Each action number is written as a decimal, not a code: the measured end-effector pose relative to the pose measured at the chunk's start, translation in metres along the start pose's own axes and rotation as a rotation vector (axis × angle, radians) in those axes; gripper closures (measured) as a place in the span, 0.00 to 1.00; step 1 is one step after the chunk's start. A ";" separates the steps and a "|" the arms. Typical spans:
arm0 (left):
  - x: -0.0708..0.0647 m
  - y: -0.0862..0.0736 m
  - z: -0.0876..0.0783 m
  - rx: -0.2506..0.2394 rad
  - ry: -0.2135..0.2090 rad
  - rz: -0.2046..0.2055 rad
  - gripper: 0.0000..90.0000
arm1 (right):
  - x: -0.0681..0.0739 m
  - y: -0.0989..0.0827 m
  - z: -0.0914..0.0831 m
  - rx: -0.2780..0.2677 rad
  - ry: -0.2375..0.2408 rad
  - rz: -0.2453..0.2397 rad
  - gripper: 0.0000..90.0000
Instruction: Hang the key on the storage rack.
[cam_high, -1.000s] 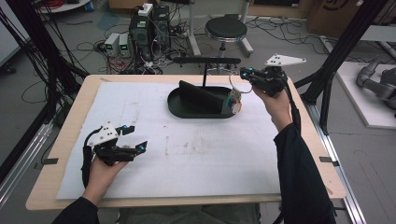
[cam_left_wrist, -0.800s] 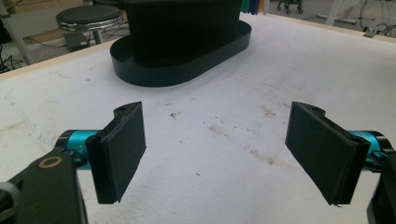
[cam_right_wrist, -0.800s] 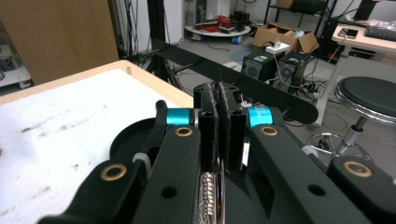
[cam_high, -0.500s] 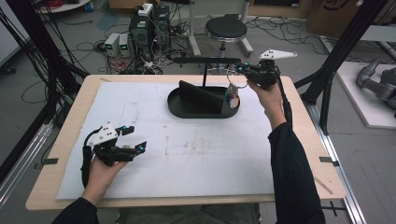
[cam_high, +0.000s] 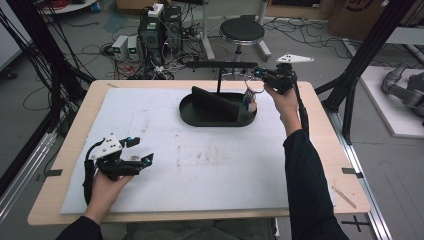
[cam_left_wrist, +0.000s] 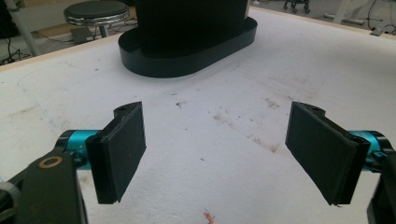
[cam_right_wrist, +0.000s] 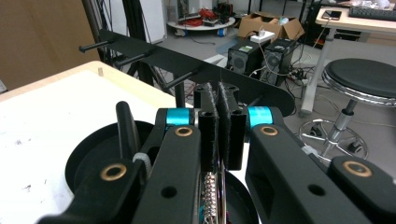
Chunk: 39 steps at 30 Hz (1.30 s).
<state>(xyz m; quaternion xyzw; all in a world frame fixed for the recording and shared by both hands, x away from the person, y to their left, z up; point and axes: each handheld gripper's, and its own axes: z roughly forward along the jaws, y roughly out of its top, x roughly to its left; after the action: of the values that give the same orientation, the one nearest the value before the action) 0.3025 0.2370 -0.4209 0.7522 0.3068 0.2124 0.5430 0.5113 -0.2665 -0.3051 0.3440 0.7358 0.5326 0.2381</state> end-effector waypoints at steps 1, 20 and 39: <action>0.000 0.000 0.000 0.000 0.002 -0.003 0.22 | -0.001 -0.001 0.001 0.001 -0.004 0.002 0.98; -0.004 -0.008 -0.012 0.012 0.029 -0.005 0.22 | -0.018 -0.010 0.012 -0.011 -0.006 0.053 0.97; -0.006 -0.008 -0.010 0.019 0.011 0.002 0.22 | -0.016 -0.012 0.017 0.031 -0.088 0.012 0.93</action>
<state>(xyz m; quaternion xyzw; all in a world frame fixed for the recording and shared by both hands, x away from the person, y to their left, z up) 0.2897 0.2412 -0.4255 0.7564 0.3109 0.2141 0.5342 0.5311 -0.2705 -0.3225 0.3750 0.7306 0.5070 0.2617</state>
